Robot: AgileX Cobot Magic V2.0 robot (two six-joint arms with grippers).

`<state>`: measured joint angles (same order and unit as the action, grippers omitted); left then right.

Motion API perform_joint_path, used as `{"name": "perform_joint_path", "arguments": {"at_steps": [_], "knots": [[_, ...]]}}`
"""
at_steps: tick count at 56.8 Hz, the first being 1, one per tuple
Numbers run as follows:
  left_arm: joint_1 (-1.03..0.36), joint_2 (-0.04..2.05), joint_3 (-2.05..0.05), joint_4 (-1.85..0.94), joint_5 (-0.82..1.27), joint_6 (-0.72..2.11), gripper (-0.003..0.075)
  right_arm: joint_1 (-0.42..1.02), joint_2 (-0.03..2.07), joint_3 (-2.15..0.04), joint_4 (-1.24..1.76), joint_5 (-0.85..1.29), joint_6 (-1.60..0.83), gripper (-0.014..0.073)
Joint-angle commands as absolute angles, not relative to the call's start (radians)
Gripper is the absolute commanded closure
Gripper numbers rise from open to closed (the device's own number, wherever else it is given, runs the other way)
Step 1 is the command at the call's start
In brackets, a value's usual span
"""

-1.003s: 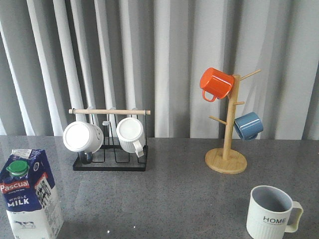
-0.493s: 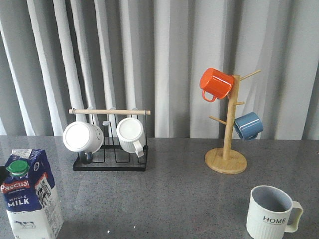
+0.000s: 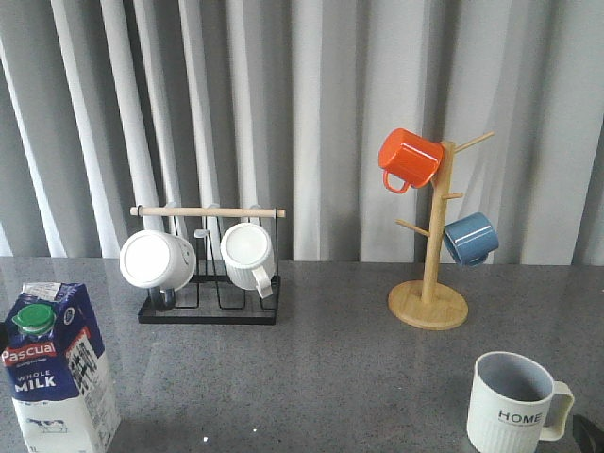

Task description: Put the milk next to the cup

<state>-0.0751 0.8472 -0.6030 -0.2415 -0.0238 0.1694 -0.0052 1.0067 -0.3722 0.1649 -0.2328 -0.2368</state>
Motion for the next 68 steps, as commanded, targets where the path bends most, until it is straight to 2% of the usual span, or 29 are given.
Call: {"name": "perform_joint_path", "arguments": {"at_steps": [1, 19, 39, 68], "knots": [[-0.081, 0.846, -0.637, -0.249, -0.093, 0.161, 0.017, -0.003, 1.04, -0.388, 0.152, -0.364, -0.254, 0.0034], [-0.081, 0.846, -0.637, -0.249, -0.093, 0.161, 0.0232, -0.003, 1.125, -0.327, 0.154, -0.55, -0.271, 0.0034], [-0.081, 0.846, -0.637, -0.249, -0.093, 0.161, 0.0235, -0.005, 1.337, -0.301, 0.073, -0.865, -0.21, 0.0034], [-0.081, 0.846, -0.637, -0.249, -0.093, 0.161, 0.0235, -0.005, 1.478, -0.301, 0.124, -1.044, -0.184, 0.0034]]}}
